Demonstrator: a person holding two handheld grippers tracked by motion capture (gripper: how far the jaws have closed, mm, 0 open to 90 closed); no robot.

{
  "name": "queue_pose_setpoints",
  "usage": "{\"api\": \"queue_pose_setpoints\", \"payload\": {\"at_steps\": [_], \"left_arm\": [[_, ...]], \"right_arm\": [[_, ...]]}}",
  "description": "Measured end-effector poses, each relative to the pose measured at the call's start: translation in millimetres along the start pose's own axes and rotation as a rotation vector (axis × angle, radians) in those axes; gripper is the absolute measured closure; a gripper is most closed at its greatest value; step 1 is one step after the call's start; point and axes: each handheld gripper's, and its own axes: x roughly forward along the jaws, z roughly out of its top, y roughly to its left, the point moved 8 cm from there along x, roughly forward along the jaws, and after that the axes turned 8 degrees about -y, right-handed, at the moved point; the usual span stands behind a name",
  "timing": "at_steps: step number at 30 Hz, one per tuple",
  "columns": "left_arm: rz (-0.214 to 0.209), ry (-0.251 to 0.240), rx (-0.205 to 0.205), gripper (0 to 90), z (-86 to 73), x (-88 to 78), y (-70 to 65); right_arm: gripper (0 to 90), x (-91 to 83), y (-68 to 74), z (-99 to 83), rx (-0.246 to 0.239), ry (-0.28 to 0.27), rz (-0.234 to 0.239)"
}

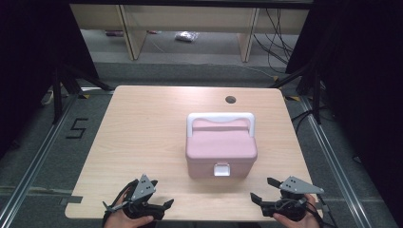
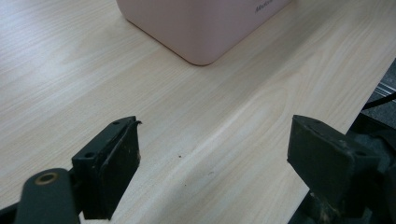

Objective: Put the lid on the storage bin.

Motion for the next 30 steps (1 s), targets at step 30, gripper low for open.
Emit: {"api": "queue_pose_setpoints", "payload": {"at_steps": [30], "left_arm": [[-0.012,0.012,-0.013,15.4,-10.0,1.5,-11.0]], "right_arm": [[16.3,0.4,19.7,-44.3,-0.096,0.140,0.024]]}}
